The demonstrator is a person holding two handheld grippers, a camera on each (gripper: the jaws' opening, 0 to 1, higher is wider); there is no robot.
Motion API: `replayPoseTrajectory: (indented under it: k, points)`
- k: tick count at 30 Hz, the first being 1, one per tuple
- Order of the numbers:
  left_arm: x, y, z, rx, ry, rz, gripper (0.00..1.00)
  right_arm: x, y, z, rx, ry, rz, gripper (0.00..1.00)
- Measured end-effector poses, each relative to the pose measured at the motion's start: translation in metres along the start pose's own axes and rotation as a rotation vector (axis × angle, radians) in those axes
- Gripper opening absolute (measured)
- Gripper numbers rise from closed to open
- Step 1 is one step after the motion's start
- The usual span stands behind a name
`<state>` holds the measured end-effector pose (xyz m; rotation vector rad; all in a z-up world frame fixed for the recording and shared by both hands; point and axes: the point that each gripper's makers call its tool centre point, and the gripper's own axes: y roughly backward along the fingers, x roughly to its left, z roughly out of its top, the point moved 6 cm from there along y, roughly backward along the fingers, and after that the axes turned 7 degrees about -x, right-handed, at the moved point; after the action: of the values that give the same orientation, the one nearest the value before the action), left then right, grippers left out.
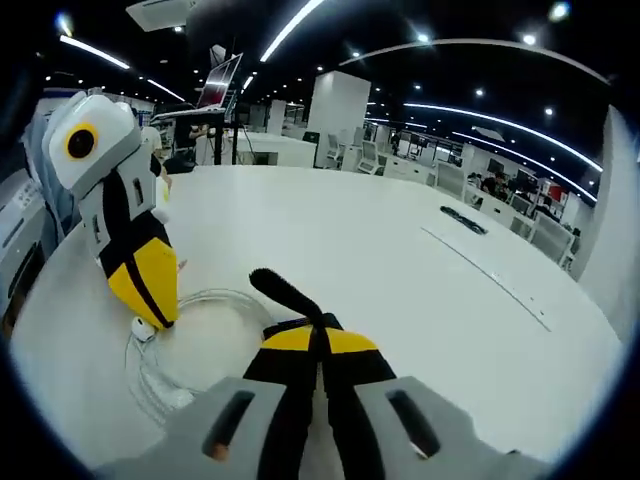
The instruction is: Peel open the Velcro strap on the desktop, arrange the wired earphones neatly onto it, and close the Velcro strap to secure them.
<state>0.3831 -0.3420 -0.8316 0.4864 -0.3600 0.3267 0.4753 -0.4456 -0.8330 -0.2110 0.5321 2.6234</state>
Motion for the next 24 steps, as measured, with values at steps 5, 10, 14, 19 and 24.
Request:
replayPoseTrajectory:
  k: [5,10,14,19,24]
  points:
    - [0.000,0.000,0.000,-0.004,0.010,-0.002,0.05,-0.004,-0.001,-0.002,-0.023,0.003,-0.012,0.05]
    - [0.000,0.000,0.000,-0.008,0.019,-0.003,0.05,-0.007,-0.002,-0.003,-0.040,-0.003,-0.041,0.05]
    - [0.000,0.000,0.001,-0.007,0.013,-0.002,0.05,-0.010,-0.002,-0.003,-0.038,0.003,-0.061,0.05]
    - [0.000,0.001,0.001,-0.010,0.016,-0.001,0.05,-0.012,-0.001,-0.003,-0.038,0.005,-0.080,0.05]
    - [-0.001,0.001,0.001,-0.010,0.014,0.000,0.05,-0.014,-0.002,-0.004,-0.036,0.033,-0.117,0.05]
